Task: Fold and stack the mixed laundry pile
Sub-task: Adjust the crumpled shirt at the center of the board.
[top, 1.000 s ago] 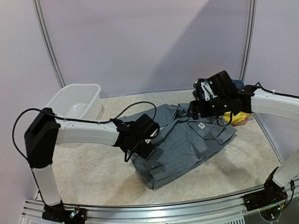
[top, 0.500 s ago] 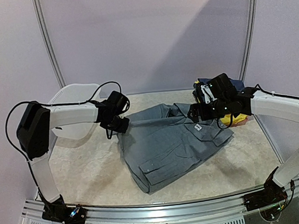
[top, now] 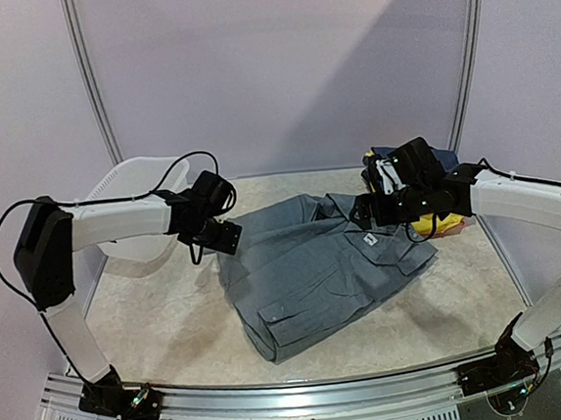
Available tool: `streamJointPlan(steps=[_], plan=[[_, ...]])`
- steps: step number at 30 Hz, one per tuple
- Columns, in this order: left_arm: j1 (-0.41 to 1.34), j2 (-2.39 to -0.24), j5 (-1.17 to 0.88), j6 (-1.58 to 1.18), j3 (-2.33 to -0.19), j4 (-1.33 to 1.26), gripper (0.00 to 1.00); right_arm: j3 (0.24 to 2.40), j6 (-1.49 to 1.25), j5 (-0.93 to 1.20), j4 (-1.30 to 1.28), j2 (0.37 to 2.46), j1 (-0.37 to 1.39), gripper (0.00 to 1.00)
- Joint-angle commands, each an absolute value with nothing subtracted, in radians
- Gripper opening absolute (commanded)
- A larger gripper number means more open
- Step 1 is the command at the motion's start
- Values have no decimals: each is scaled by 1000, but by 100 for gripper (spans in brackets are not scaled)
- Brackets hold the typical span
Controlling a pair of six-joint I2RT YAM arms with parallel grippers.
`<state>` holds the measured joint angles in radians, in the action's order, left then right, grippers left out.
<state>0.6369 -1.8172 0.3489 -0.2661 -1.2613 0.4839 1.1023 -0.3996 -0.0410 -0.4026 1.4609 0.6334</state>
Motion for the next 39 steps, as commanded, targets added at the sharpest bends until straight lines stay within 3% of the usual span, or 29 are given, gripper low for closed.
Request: streamJointPlan(steps=[1,6,16,22,29,34,39], plan=[[713,-1688,432,-295,-1212,539,82,1097,-415,-28,-408,1413,650,99],[828,-1580,394,-303,-1134,594,80,1077,-431,-43,-417,1381,653,99],[1010,-1568,32,-365,-1000,511,70,1055,-451,-59,-430,1369,656,99],[1066,-1636,15,-401,-976,464,70,1032,-461,-62,-430,1354,657,99],[1074,-1700,52,-413,-992,446,61,1014,-475,-53,-433,1342,670,99],[1074,-1734,69,-411,-988,411,45,996,-482,0,-444,1353,716,99],[1071,-1759,121,-422,-1001,414,13,1001,-466,65,-451,1393,828,99]])
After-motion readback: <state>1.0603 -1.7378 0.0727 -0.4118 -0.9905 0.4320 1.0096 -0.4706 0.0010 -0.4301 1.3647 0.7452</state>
